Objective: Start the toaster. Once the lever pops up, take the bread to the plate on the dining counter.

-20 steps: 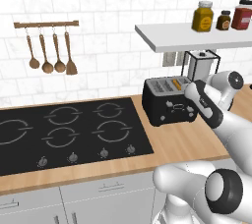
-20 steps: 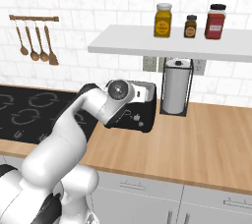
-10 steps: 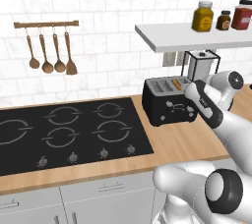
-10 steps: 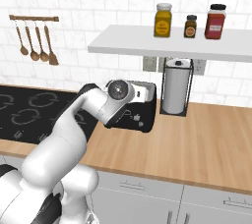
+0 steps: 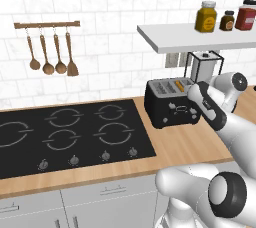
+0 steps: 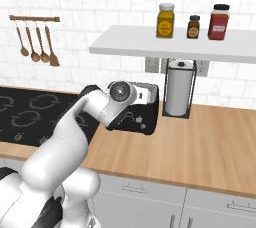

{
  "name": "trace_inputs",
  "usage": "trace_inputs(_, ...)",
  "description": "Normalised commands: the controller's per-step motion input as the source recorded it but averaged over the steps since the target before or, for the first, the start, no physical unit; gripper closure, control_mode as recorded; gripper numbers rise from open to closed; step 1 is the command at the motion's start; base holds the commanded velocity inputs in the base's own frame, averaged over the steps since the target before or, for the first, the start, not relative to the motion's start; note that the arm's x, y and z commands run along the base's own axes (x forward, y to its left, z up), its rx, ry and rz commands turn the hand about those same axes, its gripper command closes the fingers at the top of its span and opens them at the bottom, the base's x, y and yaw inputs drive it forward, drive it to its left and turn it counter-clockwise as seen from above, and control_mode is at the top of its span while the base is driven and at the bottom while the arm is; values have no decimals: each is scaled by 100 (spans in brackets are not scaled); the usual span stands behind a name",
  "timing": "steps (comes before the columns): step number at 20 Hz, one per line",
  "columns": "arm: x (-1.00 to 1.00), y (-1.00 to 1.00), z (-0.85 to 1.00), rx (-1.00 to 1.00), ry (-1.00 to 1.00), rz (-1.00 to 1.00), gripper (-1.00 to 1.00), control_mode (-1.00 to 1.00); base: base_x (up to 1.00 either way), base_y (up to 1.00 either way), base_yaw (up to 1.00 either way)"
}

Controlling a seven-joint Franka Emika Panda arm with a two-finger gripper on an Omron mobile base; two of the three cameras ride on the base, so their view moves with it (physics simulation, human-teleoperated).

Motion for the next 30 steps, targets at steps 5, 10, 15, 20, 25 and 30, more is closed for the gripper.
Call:
trace_inputs(5,0,0,0,0,0,0,-100,-100,0,0,0)
trace_inputs(10,0,0,0,0,0,0,-100,-100,0,0,0)
trace_inputs(15,0,0,0,0,0,0,-100,-100,0,0,0)
trace_inputs(20,0,0,0,0,0,0,-100,-100,0,0,0)
trace_inputs(25,0,0,0,0,0,0,-100,-100,0,0,0)
trace_inputs(30,0,0,0,0,0,0,-100,-100,0,0,0)
